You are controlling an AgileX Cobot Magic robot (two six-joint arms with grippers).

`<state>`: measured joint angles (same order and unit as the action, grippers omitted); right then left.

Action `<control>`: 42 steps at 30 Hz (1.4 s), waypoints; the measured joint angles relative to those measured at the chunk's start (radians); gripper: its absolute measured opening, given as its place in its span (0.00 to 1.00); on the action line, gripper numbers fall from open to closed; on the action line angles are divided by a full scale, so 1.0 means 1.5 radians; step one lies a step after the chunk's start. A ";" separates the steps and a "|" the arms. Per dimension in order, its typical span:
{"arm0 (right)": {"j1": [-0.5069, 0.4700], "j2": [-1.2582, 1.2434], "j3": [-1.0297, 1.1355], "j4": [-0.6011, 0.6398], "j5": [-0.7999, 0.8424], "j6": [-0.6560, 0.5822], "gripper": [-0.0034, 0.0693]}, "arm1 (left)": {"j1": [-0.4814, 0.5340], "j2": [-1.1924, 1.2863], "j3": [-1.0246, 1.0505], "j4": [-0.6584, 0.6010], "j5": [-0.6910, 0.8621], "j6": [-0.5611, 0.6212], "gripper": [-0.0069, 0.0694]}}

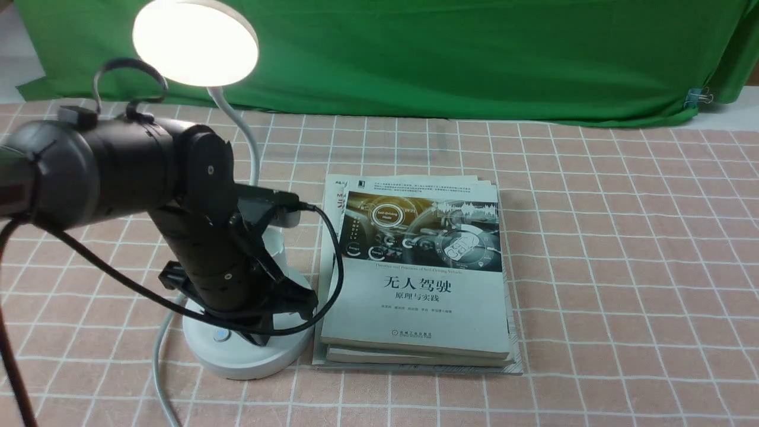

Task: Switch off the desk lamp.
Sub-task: Use the left arm to press the button switch on the lamp holder

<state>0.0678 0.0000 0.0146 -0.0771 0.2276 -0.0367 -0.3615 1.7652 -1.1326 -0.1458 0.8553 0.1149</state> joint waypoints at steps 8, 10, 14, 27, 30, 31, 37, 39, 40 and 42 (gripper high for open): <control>0.000 0.000 0.000 0.000 0.000 0.000 0.38 | 0.000 -0.017 0.002 0.000 0.008 0.000 0.10; 0.000 0.000 0.000 0.000 0.000 0.000 0.38 | 0.000 -0.038 0.002 0.000 0.010 0.000 0.10; 0.000 0.000 0.000 0.000 0.000 0.000 0.38 | 0.000 -0.062 0.002 0.000 0.010 0.000 0.10; 0.000 0.000 0.000 0.000 0.000 0.000 0.38 | 0.000 0.005 -0.003 0.000 0.000 -0.002 0.10; 0.000 0.000 0.000 0.000 0.000 0.000 0.38 | 0.000 0.005 -0.005 0.000 0.001 -0.002 0.10; 0.000 0.000 0.000 0.000 0.000 0.000 0.38 | 0.000 0.003 -0.005 0.000 0.002 -0.002 0.10; 0.000 0.000 0.000 0.000 0.000 0.000 0.38 | 0.000 -0.025 0.001 0.000 0.009 -0.002 0.10; 0.000 0.000 0.000 0.000 0.000 0.000 0.38 | 0.000 -0.036 0.001 0.000 0.009 -0.002 0.10; 0.000 0.000 0.000 0.000 0.000 0.000 0.38 | 0.000 -0.037 0.001 0.000 0.009 -0.002 0.10; 0.000 0.000 0.000 0.000 0.000 0.000 0.38 | 0.000 -0.037 0.001 0.000 0.009 -0.002 0.10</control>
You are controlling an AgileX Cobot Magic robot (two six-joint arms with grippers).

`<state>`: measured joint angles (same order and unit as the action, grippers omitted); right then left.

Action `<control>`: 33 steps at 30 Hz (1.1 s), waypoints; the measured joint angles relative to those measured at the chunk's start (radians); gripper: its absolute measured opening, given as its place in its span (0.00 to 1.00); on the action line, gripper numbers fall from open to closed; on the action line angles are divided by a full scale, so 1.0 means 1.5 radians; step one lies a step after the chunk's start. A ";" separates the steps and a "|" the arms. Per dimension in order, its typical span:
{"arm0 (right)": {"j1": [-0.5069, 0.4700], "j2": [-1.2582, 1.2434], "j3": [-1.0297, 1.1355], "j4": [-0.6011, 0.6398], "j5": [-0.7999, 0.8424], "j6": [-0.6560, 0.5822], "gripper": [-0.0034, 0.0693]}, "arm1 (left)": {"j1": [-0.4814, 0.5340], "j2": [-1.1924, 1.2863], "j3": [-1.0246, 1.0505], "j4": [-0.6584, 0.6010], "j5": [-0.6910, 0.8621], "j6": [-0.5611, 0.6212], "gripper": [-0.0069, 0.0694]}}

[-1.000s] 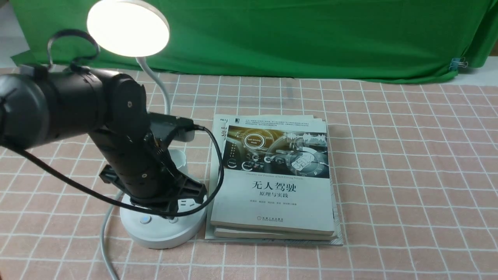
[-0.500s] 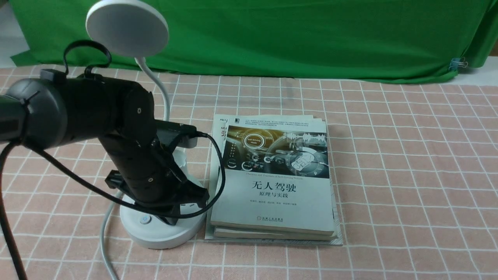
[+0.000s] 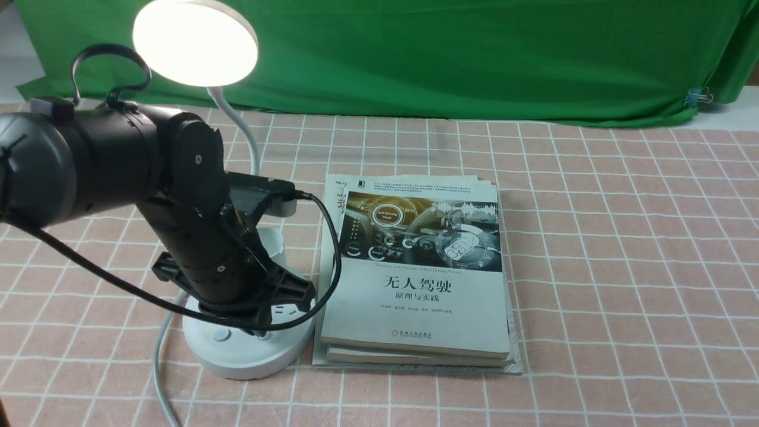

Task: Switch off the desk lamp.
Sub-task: Use the left arm to press the button switch on the lamp holder

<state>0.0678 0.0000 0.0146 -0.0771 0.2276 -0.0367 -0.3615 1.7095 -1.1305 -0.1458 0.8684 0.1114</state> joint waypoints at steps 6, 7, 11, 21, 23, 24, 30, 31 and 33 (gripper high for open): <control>0.000 0.000 0.000 0.000 0.000 0.000 0.38 | 0.000 0.045 -0.006 0.000 0.008 -0.009 0.10; 0.000 0.000 0.000 0.000 0.000 0.000 0.38 | 0.000 0.048 -0.008 0.000 0.014 -0.012 0.10; 0.000 0.000 0.000 0.000 0.000 0.000 0.38 | 0.000 0.051 -0.012 0.000 0.025 -0.012 0.10; 0.000 0.000 0.000 0.000 0.000 0.000 0.38 | 0.000 -0.002 0.000 0.046 0.054 -0.048 0.10; 0.000 0.000 0.000 0.000 0.000 0.000 0.38 | 0.000 -0.009 0.000 0.047 0.060 -0.050 0.10; 0.000 0.000 0.000 0.000 0.000 0.000 0.38 | 0.000 -0.009 0.000 0.047 0.063 -0.050 0.10; 0.000 0.000 0.000 0.000 0.000 0.000 0.38 | -0.005 -0.009 -0.001 0.048 0.065 -0.060 0.10; 0.000 0.000 0.000 0.000 0.000 0.000 0.38 | -0.010 -0.008 -0.004 0.050 0.069 -0.063 0.10; 0.000 0.000 0.000 0.000 0.000 0.000 0.38 | -0.027 -0.004 -0.019 0.051 0.080 -0.063 0.10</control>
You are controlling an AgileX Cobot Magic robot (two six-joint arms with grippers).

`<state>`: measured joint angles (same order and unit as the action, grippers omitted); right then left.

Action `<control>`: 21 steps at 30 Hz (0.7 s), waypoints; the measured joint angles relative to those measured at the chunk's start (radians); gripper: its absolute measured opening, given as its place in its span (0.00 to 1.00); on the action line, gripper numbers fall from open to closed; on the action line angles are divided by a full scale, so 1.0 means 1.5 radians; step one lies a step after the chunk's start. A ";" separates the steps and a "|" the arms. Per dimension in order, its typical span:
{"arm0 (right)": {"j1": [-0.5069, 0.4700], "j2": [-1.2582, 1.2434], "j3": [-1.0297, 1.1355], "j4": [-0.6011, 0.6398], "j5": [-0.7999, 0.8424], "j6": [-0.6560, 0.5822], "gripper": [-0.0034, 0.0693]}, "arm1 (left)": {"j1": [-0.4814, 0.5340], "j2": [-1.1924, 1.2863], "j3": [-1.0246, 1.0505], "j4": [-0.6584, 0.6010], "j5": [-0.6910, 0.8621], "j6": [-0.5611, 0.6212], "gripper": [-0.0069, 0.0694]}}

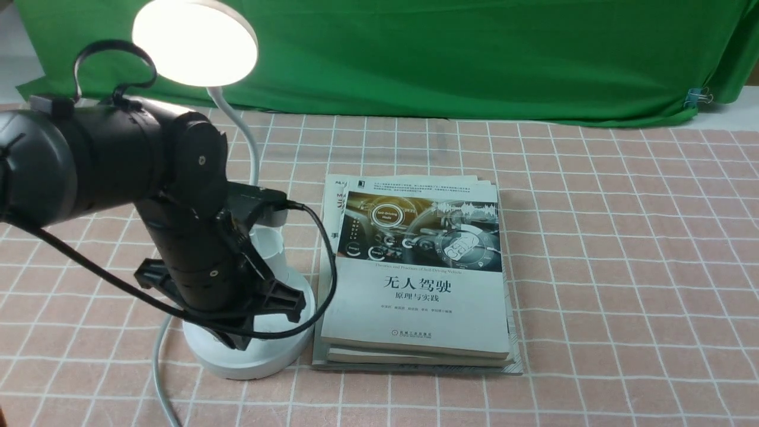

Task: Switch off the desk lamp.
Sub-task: Use the left arm to press the button switch on the lamp holder

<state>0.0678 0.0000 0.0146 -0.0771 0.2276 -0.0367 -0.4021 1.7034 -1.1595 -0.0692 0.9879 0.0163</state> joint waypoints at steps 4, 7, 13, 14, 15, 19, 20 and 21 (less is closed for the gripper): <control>0.000 0.000 0.000 0.000 0.000 0.000 0.38 | -0.016 0.013 -0.027 0.008 0.007 -0.004 0.10; 0.000 0.000 0.000 0.000 0.000 0.000 0.38 | -0.018 0.034 -0.045 0.013 0.020 -0.011 0.10; 0.000 0.000 0.000 0.000 0.000 0.000 0.38 | -0.019 0.063 -0.047 0.023 0.021 -0.011 0.10; 0.000 0.000 0.000 0.000 0.000 0.000 0.38 | -0.019 0.068 -0.047 0.027 0.014 -0.011 0.10; 0.000 0.000 0.000 0.000 0.000 0.000 0.38 | -0.019 0.073 -0.047 0.029 0.008 -0.011 0.10; 0.000 0.000 0.000 0.000 0.000 0.000 0.38 | -0.019 0.092 -0.055 0.030 0.011 -0.011 0.10; 0.000 0.000 0.000 0.000 0.000 0.000 0.38 | -0.019 0.096 -0.057 0.030 0.014 -0.011 0.10; 0.000 0.000 0.000 0.000 0.000 0.000 0.38 | -0.019 0.095 -0.058 0.030 0.014 -0.011 0.10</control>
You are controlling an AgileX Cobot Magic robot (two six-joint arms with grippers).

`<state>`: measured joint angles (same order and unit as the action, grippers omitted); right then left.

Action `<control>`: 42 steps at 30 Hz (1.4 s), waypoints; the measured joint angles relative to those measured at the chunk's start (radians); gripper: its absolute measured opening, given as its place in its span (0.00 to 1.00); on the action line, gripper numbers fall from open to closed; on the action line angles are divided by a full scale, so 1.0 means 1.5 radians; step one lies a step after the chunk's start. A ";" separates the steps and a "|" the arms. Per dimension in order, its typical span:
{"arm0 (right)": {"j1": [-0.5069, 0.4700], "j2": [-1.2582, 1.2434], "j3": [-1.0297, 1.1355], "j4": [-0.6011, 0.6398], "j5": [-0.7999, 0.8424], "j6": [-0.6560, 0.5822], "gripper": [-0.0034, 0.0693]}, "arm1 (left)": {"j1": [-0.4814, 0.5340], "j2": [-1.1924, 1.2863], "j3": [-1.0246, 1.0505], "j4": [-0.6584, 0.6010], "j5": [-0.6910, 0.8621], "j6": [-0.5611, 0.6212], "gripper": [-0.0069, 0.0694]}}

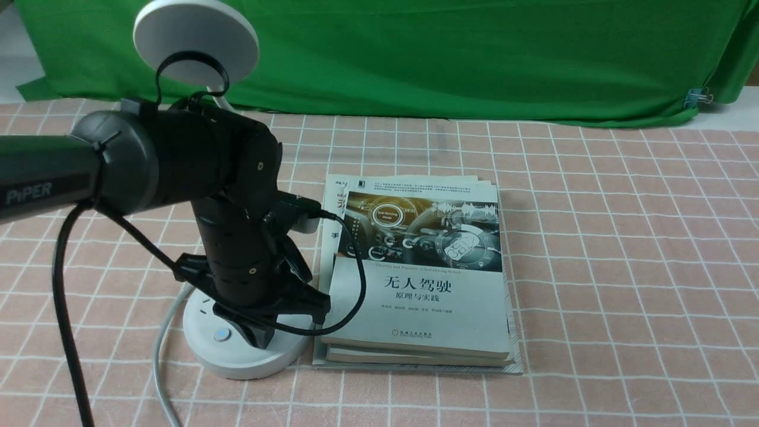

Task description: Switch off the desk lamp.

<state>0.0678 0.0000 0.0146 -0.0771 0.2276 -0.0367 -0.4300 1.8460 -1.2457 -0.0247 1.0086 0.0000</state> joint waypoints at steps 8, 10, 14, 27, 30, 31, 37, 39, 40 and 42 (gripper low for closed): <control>0.000 0.000 0.000 0.000 0.000 0.000 0.38 | 0.000 -0.039 0.005 -0.016 0.006 0.007 0.10; 0.000 0.000 0.000 0.000 0.000 0.000 0.38 | 0.000 -0.083 0.011 -0.025 0.005 0.008 0.10; 0.000 0.000 0.000 0.000 0.000 0.000 0.38 | 0.000 -0.177 0.064 -0.048 -0.010 0.009 0.10; 0.000 0.000 0.000 0.000 0.000 0.000 0.38 | 0.000 -0.613 0.433 -0.069 -0.268 0.007 0.10; 0.000 0.000 0.000 0.000 0.000 0.000 0.38 | 0.000 -0.721 0.508 -0.068 -0.314 0.000 0.10; 0.000 0.000 0.000 0.000 0.000 0.000 0.38 | 0.000 -0.764 0.529 -0.068 -0.318 0.000 0.10; 0.000 0.000 0.000 0.000 0.000 0.000 0.38 | 0.000 -0.891 0.584 -0.061 -0.324 -0.004 0.10; 0.000 0.000 0.000 0.000 0.000 0.000 0.38 | 0.000 -0.914 0.590 -0.061 -0.323 -0.004 0.10; 0.000 0.000 0.000 0.000 0.000 0.000 0.38 | 0.000 -0.921 0.590 -0.061 -0.322 -0.004 0.10; 0.000 0.000 0.000 0.000 0.000 0.000 0.38 | 0.000 -0.927 0.590 -0.061 -0.323 -0.004 0.10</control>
<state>0.0678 0.0000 0.0146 -0.0771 0.2276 -0.0367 -0.4302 0.4549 -0.3601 -0.1157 0.5244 -0.0063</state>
